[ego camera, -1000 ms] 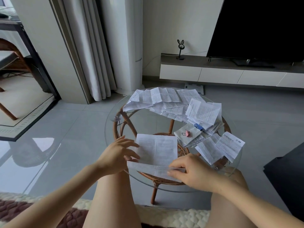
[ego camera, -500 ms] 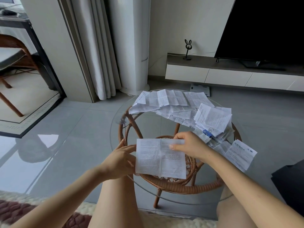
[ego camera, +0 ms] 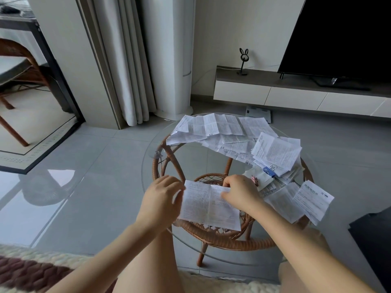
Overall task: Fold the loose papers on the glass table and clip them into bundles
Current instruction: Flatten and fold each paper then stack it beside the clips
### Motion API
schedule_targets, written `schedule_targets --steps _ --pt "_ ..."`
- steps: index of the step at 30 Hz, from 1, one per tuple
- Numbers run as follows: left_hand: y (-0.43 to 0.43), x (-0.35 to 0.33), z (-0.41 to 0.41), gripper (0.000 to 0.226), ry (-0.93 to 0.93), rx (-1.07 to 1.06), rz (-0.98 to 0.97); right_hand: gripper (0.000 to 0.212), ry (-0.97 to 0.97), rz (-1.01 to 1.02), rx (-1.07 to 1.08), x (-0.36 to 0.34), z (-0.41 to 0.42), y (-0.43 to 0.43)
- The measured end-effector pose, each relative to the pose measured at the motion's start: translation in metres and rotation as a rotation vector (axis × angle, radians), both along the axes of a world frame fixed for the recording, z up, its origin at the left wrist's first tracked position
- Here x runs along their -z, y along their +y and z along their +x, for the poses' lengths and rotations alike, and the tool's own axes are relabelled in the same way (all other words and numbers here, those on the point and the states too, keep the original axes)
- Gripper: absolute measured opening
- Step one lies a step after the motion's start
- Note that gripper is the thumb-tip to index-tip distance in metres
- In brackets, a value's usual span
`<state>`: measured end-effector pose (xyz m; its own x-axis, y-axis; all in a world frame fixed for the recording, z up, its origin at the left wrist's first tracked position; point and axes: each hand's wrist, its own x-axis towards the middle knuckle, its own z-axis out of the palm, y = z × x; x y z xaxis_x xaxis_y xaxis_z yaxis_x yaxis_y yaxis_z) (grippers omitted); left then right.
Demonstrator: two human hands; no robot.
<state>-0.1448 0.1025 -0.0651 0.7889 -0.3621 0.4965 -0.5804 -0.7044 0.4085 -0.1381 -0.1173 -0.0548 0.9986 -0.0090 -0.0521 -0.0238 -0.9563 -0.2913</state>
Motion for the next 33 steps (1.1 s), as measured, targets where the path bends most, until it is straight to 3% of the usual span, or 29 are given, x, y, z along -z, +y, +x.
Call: schedule_targets --steps 4,10,21,25,27,30,33 --pt "-0.036 0.001 -0.010 0.017 0.019 0.192 0.152 0.007 -0.002 -0.002 0.009 0.000 0.001 -0.001" --pt "-0.055 0.025 -0.012 0.058 0.188 0.203 0.393 0.014 -0.021 -0.022 0.021 -0.003 -0.003 0.002" --pt "-0.051 0.037 -0.013 0.085 0.229 0.223 0.501 0.013 -0.019 -0.029 0.045 -0.002 -0.006 0.006" --pt "-0.052 0.040 -0.012 0.080 0.191 0.221 0.495 0.035 -0.357 -0.149 -0.067 0.000 -0.032 0.021" --pt "-0.053 0.039 -0.011 0.071 0.152 0.203 0.509 0.030 -0.471 -0.087 -0.125 0.008 -0.056 0.031" --pt "-0.051 0.045 -0.010 0.078 0.201 0.218 0.593 0.030 -0.432 0.003 -0.186 0.027 -0.086 0.036" --pt "-0.048 0.043 -0.007 0.068 0.170 0.215 0.595 0.040 -0.378 0.102 -0.103 0.039 -0.095 0.028"
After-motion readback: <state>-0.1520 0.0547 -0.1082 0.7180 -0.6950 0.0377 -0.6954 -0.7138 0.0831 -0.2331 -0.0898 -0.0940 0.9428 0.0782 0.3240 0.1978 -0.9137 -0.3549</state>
